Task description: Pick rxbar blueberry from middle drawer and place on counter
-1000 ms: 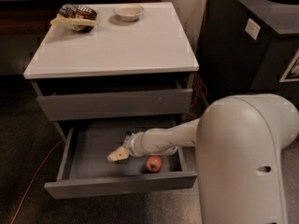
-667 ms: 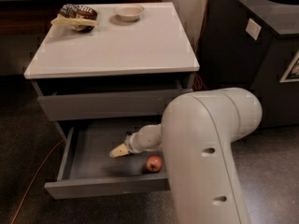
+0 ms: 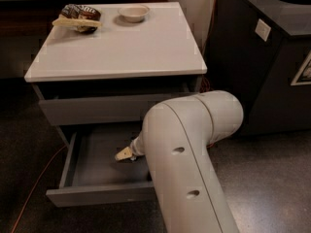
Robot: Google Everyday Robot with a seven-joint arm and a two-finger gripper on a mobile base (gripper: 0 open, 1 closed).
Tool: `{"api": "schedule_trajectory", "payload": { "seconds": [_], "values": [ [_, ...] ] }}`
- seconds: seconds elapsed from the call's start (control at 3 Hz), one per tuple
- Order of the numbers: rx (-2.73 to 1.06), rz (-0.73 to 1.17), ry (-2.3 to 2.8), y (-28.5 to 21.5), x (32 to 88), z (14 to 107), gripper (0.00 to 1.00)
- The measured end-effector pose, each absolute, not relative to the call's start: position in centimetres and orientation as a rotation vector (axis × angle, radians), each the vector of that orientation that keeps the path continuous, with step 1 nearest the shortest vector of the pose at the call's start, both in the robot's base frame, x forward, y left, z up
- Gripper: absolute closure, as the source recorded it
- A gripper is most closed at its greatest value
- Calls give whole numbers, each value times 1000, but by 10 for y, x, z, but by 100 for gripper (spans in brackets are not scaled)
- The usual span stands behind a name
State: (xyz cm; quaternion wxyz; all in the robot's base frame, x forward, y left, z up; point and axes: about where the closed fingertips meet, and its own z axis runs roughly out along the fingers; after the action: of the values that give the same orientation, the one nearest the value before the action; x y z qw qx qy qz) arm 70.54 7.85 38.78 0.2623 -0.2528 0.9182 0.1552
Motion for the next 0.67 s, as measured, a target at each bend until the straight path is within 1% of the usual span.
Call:
{"api": "schedule_trajectory", "payload": {
  "seconds": [0.67],
  "values": [
    [-631,382,2565,95,712,369,0]
  ]
}}
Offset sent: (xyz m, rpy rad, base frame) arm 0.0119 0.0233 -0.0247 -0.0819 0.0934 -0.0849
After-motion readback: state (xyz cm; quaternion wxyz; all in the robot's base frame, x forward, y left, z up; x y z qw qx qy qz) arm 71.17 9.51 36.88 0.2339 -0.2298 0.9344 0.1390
